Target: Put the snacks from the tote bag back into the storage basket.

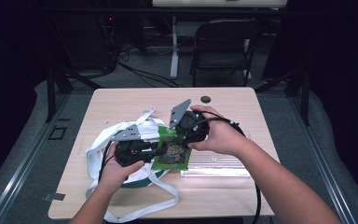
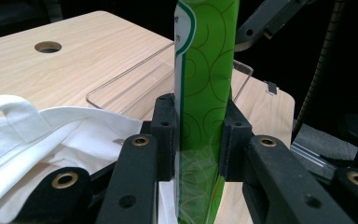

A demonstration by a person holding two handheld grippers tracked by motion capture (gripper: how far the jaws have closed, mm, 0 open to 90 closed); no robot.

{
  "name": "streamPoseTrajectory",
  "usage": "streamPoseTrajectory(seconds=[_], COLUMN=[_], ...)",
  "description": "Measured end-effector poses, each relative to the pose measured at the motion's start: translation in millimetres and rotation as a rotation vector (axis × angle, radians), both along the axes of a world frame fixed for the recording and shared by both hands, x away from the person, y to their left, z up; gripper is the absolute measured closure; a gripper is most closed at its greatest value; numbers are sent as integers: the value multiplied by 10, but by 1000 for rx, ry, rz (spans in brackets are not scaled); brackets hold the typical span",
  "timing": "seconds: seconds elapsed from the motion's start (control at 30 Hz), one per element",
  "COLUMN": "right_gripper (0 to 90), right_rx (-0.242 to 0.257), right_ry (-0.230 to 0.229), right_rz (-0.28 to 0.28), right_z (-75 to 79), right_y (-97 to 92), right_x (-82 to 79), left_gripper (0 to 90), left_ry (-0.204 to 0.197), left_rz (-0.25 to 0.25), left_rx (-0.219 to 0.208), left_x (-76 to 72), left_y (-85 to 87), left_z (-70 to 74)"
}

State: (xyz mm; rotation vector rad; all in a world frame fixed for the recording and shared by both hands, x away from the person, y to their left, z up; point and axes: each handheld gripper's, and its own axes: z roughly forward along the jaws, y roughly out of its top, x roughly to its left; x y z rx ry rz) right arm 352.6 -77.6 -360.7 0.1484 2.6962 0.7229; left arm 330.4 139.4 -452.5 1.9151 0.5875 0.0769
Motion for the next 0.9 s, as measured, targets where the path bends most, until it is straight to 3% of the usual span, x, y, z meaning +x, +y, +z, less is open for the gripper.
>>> streamPoseTrajectory(seconds=[0.9], right_gripper=[740], right_rx=[-46], right_ry=[62], right_rz=[30], right_z=[-22], right_y=[28], right_x=[-13], left_gripper=[723], left_ry=[-7], left_rz=[-8], left_rx=[10], left_x=[-1], left_y=[-28], left_z=[-21])
